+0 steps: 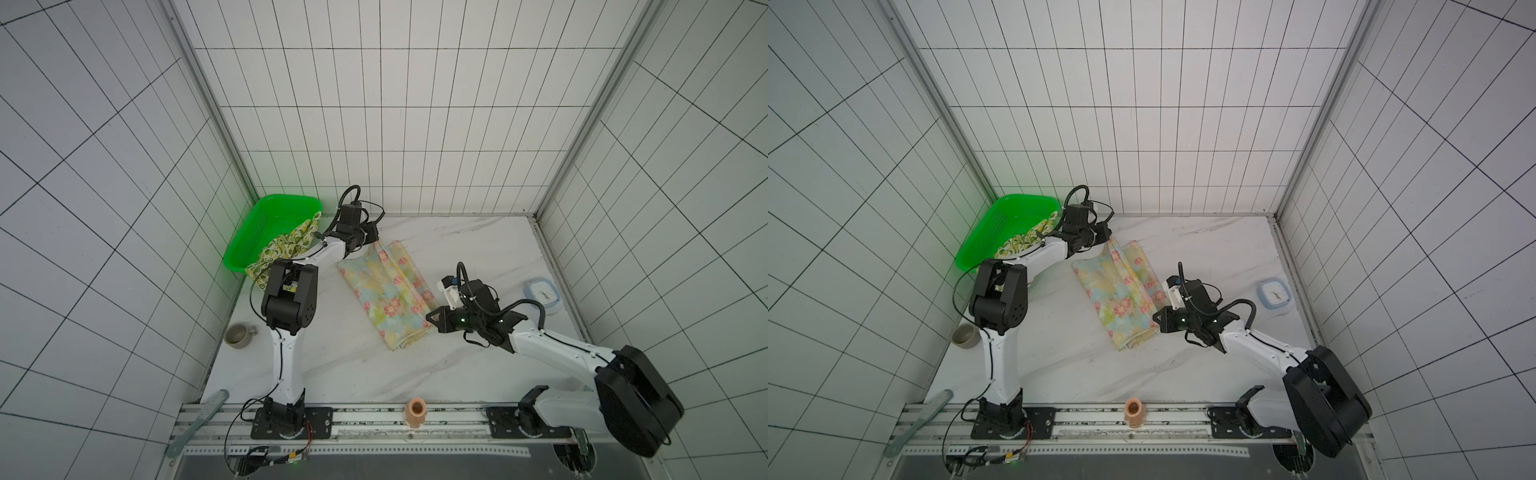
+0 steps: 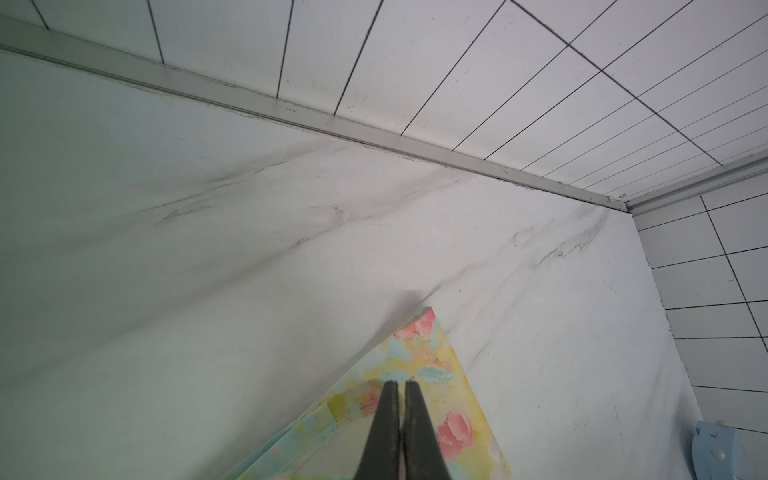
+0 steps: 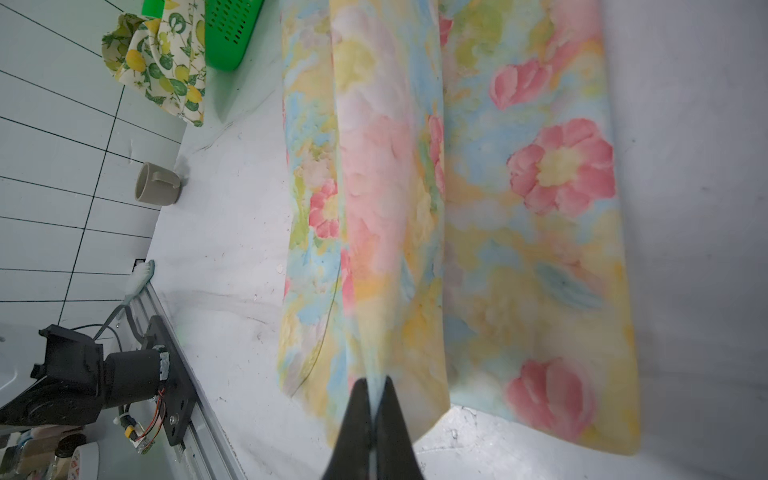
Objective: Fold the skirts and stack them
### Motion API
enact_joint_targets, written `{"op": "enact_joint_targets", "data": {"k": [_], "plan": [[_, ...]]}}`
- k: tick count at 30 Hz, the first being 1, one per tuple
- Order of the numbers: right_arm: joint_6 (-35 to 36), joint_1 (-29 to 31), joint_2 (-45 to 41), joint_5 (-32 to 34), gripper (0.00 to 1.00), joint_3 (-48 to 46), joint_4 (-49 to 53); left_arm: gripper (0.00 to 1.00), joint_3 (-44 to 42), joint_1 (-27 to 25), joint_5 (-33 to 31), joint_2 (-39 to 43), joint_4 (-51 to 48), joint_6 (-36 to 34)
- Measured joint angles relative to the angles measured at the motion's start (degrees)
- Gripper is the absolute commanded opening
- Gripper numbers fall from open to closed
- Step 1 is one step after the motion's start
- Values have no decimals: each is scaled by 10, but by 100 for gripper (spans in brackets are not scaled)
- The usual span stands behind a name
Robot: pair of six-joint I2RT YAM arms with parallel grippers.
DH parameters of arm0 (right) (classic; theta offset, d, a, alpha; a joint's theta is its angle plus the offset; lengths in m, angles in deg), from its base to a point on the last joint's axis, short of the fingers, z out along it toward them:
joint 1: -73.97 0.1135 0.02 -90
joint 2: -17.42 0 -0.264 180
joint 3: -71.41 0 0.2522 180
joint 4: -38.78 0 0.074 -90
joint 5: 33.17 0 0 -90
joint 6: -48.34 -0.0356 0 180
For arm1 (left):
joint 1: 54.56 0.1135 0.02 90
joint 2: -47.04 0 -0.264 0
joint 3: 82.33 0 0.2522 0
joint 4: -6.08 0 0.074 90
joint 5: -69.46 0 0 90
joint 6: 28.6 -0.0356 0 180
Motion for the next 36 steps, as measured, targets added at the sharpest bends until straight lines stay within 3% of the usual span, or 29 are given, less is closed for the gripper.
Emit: {"op": "enact_joint_targets", "data": {"k": [14, 34, 35, 36], "plan": [[-14, -41, 27, -13, 0, -31, -45, 0, 79, -32, 0, -74, 13, -1], [-14, -52, 41, 8, 0, -33, -42, 0, 114, -42, -5, -126, 17, 5], [-12, -52, 44, 12, 3, -33, -41, 0, 114, -42, -5, -127, 17, 5], [-9, -52, 47, 16, 12, -32, -39, 6, 114, -42, -6, -128, 17, 5]]}}
